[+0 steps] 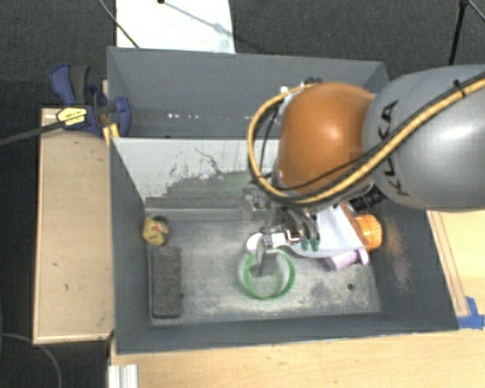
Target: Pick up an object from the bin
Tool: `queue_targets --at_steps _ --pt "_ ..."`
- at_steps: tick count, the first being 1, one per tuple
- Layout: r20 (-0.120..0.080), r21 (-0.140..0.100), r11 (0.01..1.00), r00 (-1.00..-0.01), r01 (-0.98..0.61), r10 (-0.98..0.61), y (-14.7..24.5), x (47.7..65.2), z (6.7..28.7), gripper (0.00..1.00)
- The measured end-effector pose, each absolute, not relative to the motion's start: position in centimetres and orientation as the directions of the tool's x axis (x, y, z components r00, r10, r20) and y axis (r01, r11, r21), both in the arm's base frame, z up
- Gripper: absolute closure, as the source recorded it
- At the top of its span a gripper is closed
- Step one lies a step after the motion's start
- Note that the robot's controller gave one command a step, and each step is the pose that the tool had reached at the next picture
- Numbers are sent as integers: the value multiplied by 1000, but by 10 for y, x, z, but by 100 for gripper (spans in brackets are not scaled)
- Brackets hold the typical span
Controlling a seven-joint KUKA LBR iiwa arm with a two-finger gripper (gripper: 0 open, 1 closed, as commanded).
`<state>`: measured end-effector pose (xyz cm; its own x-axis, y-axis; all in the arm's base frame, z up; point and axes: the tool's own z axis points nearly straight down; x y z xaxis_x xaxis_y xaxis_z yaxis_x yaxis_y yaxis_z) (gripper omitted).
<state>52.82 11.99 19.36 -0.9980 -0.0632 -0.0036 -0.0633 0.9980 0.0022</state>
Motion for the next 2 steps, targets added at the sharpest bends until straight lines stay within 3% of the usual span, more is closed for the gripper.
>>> queue_targets --at_steps 1,2 --pt "-2 0 1000 -1000 -1 -1 86 506 182 0" --pt "-4 2 997 -997 80 80 80 500 137 0"
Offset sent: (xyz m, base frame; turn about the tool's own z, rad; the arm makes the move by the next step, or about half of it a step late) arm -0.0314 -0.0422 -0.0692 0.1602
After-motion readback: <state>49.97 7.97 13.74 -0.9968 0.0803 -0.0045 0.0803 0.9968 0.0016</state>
